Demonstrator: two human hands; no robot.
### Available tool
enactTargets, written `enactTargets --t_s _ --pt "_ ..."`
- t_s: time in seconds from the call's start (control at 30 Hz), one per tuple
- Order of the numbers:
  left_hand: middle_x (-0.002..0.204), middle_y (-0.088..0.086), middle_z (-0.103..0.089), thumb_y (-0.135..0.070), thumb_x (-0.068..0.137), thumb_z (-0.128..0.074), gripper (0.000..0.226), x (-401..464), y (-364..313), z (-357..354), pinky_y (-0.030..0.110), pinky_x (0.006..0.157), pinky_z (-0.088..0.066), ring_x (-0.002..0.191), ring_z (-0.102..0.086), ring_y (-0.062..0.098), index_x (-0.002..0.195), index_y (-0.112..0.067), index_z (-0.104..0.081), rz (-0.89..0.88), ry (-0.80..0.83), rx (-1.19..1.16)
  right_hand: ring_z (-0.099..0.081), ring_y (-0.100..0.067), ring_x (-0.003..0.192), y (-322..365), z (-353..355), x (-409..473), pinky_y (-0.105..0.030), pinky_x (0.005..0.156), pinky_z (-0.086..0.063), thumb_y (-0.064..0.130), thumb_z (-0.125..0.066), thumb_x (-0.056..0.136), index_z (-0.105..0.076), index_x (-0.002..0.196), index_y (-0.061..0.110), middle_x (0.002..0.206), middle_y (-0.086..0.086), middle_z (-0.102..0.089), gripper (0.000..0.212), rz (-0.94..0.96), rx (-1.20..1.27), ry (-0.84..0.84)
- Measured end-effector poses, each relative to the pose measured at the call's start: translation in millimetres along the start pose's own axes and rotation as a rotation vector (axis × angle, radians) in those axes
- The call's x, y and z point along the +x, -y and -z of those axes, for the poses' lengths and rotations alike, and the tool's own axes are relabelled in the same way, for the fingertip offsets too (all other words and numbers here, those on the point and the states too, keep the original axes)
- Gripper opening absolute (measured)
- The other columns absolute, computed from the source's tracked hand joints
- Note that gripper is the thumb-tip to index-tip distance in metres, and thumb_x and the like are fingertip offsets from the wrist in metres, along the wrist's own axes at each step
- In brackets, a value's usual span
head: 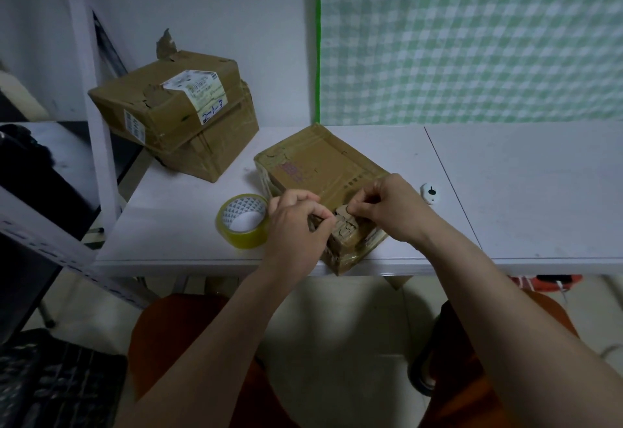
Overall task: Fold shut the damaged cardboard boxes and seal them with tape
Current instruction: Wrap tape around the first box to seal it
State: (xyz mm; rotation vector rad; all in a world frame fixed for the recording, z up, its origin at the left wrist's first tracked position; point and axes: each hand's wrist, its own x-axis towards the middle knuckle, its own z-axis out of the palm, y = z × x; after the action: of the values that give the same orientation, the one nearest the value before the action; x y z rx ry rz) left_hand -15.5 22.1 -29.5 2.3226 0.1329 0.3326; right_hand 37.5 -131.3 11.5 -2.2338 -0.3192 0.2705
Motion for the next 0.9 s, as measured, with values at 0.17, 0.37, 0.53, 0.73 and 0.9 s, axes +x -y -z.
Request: enactTargets --t_s 0.17,0.37,0.53,0.73,0.9 --pt "0.111 -0.007 -0.052 -0.023 0.083 -0.070 0.006 -0.7 -2.5 -0.9 0.015 0.085 -0.024 0.106 -0.030 0.008 0.078 -0.020 -0.070 0.008 -0.004 0.018 -0.060 -0.007 0.068 0.1 -2.2 -2.5 -0.028 0.076 -0.051 0.009 -0.069 0.082 -0.071 0.068 0.011 0.065 0.011 -0.064 0.014 0.007 -0.005 -0.045" --pt "0.105 -0.011 -0.048 -0.024 0.081 -0.071 0.009 -9.1 -4.3 -8.5 0.016 0.084 -0.028 0.108 -0.035 0.008 0.077 -0.024 -0.063 0.035 -0.106 0.009 -0.058 -0.005 0.066 -1.1 -3.2 -6.0 -0.026 0.072 -0.050 0.005 -0.067 0.082 -0.070 0.068 0.009 0.066 0.010 -0.063 0.014 0.025 -0.001 -0.060" --pt "0.105 -0.009 -0.049 -0.021 0.080 -0.073 0.009 -14.0 -2.3 -16.3 0.030 0.092 -0.044 0.107 -0.044 0.008 0.076 -0.021 -0.064 0.065 -0.182 -0.105 -0.057 -0.008 0.067 -2.5 -3.8 -4.8 -0.024 0.067 -0.047 0.006 -0.065 0.083 -0.065 0.062 0.017 0.065 0.008 -0.062 0.023 0.017 -0.024 -0.066" --pt "0.103 -0.011 -0.051 -0.024 0.081 -0.072 0.009 -17.9 2.6 -21.1 0.030 0.090 -0.046 0.104 -0.048 0.007 0.086 -0.019 -0.066 -0.008 -0.262 -0.147 -0.061 -0.011 0.069 -2.7 -5.7 -4.6 -0.030 0.072 -0.051 0.006 -0.065 0.081 -0.067 0.062 0.016 0.067 0.006 -0.066 0.022 0.021 -0.032 -0.082" --pt "0.119 -0.009 -0.066 -0.039 0.089 -0.054 0.036 -27.3 11.0 -30.1 0.032 0.098 -0.034 0.115 -0.051 0.015 0.115 -0.019 -0.069 -0.334 -0.272 0.191 -0.060 -0.006 0.066 -5.9 -7.1 -5.9 -0.025 0.069 -0.051 0.004 -0.067 0.080 -0.068 0.066 0.017 0.065 0.011 -0.064 0.020 0.039 0.012 -0.114"
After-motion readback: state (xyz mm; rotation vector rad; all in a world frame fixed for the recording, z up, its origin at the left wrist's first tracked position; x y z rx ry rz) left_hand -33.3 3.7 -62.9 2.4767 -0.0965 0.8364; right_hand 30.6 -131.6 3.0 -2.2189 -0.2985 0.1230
